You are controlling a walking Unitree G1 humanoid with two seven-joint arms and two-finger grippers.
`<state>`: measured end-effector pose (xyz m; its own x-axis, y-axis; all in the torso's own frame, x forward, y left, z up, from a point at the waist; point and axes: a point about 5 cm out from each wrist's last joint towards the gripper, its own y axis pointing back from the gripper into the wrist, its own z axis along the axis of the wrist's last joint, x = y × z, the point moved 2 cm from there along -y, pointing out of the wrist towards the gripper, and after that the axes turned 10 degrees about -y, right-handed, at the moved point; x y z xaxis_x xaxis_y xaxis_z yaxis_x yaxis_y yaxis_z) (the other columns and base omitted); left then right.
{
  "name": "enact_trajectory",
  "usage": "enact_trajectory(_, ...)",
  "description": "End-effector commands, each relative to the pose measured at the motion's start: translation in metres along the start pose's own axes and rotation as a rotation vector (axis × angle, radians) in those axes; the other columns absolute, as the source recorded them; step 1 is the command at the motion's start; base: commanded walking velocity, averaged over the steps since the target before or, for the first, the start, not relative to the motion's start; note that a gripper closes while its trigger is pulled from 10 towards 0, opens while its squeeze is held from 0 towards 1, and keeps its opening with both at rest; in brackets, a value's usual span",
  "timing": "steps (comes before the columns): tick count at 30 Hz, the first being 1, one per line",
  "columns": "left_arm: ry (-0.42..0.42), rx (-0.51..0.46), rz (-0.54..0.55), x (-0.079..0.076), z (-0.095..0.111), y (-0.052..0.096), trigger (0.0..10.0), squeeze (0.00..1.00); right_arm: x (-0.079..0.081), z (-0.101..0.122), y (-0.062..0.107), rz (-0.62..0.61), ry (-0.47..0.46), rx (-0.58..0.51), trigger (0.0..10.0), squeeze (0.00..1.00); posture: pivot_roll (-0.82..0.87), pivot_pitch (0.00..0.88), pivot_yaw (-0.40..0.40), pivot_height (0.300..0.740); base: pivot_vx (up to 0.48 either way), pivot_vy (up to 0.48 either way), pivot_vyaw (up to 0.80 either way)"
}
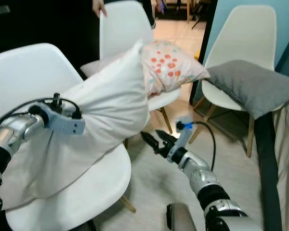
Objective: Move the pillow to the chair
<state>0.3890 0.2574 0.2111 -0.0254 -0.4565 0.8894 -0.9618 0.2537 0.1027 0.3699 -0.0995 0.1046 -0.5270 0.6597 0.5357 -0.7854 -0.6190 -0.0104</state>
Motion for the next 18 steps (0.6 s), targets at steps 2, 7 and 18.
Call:
enact_trajectory(2,-0.004,0.017,-0.025,-0.006,-0.002,-0.001,10.0,0.0,-0.001,-0.003,0.0,-0.01,-0.002,0.019,10.0,0.0,-0.06,0.041,0.045,0.501,0.0,0.0,0.0)
enact_trajectory(7,0.006,0.044,-0.092,-0.022,-0.006,0.002,10.0,0.29,-0.003,-0.005,0.001,-0.021,0.004,0.031,10.0,0.0,-0.07,0.049,0.045,0.501,0.0,0.0,0.0)
enact_trajectory(18,0.392,-0.037,-0.128,-0.04,0.028,0.002,10.0,1.0,-0.014,-0.009,0.006,-0.107,0.04,0.067,10.0,0.0,-0.07,0.057,0.05,0.501,0.0,0.0,0.0)
